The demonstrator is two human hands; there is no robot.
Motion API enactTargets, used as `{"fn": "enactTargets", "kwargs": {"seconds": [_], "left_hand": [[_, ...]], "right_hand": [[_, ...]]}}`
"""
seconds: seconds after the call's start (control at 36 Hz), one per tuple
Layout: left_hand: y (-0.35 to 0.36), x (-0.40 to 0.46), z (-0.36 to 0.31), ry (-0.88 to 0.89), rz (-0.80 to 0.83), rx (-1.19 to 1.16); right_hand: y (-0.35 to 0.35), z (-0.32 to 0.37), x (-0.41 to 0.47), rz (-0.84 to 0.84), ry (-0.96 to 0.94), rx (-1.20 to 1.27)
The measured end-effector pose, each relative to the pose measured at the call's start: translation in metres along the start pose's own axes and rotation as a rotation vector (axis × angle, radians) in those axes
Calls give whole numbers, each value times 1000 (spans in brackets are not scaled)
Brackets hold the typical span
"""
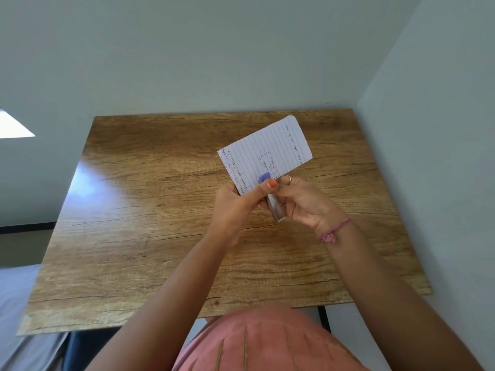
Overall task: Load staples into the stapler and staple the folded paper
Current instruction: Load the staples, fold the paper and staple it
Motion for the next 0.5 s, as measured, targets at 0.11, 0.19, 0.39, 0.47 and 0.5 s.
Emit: {"fn": "enactTargets", "kwargs": {"seconds": [0.11,0.19,0.39,0.47,0.5], "left_hand": [[-1,1,2,12,-40,14],[-2,1,5,-3,-71,2],[-11,8,1,-101,68,-1],[-23,14,-6,-174,117,84],[-27,15,-9,-195,118,70]], "right_hand": [[-1,-2,2,-20,-26,-44],[-1,-5,5,-17,-39,-61],[-8,-7,9,-23,-23,-91],[-11,-6,9,-17,3,-160],[-12,-5,9,-5,11,-177]]}}
Point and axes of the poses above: each hand's wrist, its own x-axis towards the middle knuckle, its own y-axis out of the palm, z = x × y, the point moved 1 cm from there along x, towards the middle knuckle, and after that the axes turned 4 degrees about -y, right-handed, at the moved point
